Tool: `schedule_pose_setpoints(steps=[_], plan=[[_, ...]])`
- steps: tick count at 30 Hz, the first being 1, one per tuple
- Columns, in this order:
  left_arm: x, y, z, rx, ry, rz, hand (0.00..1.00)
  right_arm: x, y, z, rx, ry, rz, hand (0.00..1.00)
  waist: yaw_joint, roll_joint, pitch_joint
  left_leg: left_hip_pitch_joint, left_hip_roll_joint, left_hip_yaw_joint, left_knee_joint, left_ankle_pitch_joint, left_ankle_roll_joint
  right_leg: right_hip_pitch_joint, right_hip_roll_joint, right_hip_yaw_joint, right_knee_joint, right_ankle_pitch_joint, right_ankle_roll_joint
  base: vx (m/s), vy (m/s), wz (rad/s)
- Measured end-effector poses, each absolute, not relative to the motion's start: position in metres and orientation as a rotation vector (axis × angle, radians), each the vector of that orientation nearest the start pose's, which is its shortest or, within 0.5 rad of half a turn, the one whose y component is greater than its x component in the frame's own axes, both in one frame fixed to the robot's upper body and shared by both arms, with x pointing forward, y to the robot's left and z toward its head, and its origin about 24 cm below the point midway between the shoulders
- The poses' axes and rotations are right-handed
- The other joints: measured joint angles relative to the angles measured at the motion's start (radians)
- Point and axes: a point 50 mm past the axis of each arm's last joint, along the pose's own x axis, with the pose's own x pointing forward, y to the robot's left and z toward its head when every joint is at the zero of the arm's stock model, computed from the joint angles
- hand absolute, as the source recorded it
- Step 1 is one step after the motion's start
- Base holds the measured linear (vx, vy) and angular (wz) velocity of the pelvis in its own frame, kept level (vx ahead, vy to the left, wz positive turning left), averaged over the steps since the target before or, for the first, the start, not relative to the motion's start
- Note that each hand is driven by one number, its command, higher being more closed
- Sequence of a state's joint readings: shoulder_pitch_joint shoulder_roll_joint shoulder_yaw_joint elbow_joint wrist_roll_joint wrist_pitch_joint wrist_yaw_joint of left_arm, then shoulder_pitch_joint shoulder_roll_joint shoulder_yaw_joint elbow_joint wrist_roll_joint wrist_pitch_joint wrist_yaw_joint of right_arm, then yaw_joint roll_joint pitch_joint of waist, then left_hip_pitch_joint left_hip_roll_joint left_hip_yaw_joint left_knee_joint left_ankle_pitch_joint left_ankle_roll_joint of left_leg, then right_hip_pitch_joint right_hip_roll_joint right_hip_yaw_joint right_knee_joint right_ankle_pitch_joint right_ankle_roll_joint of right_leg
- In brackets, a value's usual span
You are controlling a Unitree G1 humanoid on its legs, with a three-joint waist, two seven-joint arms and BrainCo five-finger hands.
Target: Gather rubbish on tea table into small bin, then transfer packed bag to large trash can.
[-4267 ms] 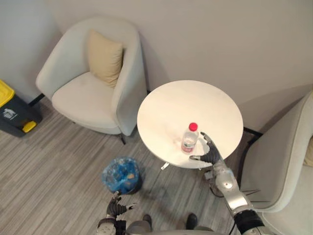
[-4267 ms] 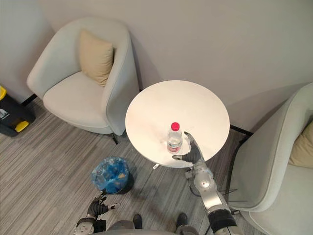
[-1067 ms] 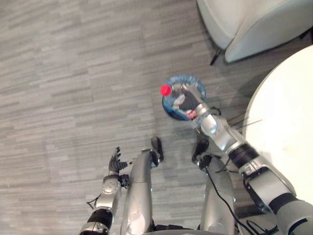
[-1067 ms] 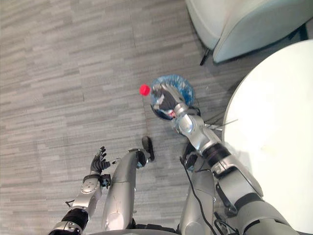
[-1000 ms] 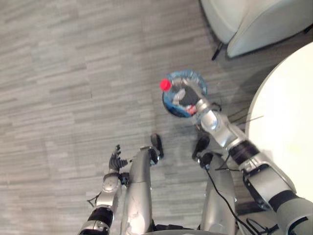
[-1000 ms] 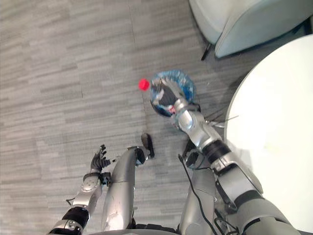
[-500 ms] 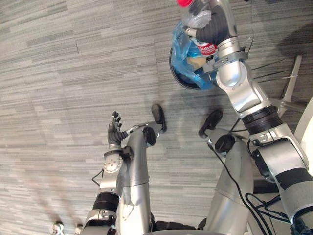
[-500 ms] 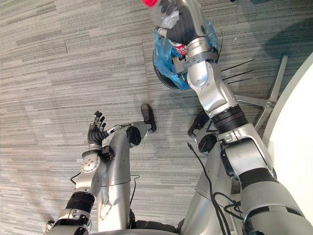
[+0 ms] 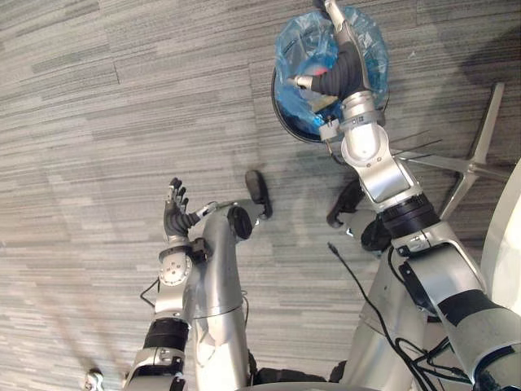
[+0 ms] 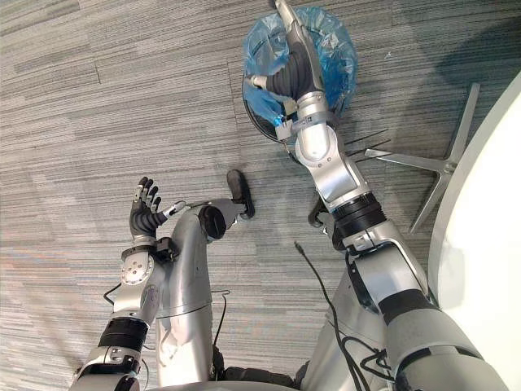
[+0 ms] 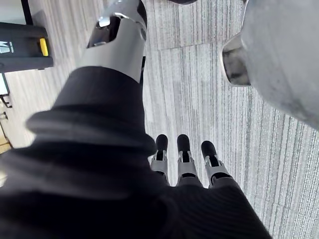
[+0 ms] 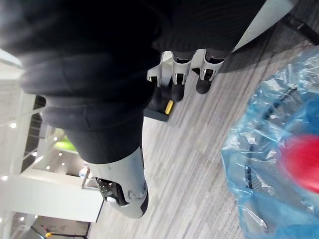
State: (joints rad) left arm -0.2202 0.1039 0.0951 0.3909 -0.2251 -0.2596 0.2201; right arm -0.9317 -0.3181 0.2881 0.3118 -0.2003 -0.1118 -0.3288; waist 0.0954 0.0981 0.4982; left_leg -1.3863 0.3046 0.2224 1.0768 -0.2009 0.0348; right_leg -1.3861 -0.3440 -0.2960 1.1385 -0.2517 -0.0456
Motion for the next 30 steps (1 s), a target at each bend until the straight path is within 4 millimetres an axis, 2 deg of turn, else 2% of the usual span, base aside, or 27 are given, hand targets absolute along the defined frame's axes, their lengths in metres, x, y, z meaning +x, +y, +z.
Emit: schedule_pose_setpoints(steps=[6,12,15,19,24,30], plan=[[0.288,0.201,0.032,-0.143,-0.06,0.334,0.0,0.343,-0.094,0.25,-0.584,-0.851,-0.015,0.0,-0.003,-0.015,-0.018,0.008,0.011,0.0,-0.005,0.004,-0.007,0.006,0.014,-0.001,-0.009,0.001,-0.001,-0.05,0.008,-0.05],[0.287,0.199,0.023,-0.145,-0.022,0.336,0.0,0.343,-0.094,0.229,-0.728,-0.829,-0.018,0.0,-0.006,-0.027,-0.039,0.052,0.01,0.001,-0.039,0.007,-0.012,0.057,0.027,-0.011,-0.051,0.004,0.001,-0.05,0.016,-0.02],[0.287,0.199,0.022,-0.143,-0.019,0.336,0.0,0.35,-0.09,0.213,-0.825,-0.782,0.009,0.0,-0.012,-0.045,-0.049,0.062,0.009,0.01,-0.066,0.012,-0.02,0.062,0.028,-0.015,-0.073,0.008,0.007,-0.04,0.021,0.01],[0.287,0.199,0.023,-0.144,-0.025,0.336,0.0,0.363,-0.085,0.188,-0.971,-0.681,0.058,0.0,-0.013,-0.045,-0.048,0.056,0.008,0.006,-0.073,0.013,-0.021,0.063,0.028,-0.024,-0.08,0.009,0.006,-0.04,0.024,0.02],[0.288,0.2,0.029,-0.146,-0.063,0.335,0.0,0.381,-0.083,0.186,-1.095,-0.617,0.071,0.0,-0.01,-0.044,-0.048,0.024,0.003,-0.001,-0.082,0.016,-0.026,0.035,0.025,-0.031,-0.081,0.008,0.006,-0.04,0.024,0.05],[0.296,0.199,0.044,-0.207,-0.124,0.328,0.0,0.402,-0.096,0.185,-1.174,-0.472,0.014,0.0,0.003,-0.044,-0.048,-0.045,-0.01,-0.022,-0.074,0.025,-0.037,-0.027,0.011,-0.038,-0.048,0.001,-0.002,-0.04,0.023,0.12]])
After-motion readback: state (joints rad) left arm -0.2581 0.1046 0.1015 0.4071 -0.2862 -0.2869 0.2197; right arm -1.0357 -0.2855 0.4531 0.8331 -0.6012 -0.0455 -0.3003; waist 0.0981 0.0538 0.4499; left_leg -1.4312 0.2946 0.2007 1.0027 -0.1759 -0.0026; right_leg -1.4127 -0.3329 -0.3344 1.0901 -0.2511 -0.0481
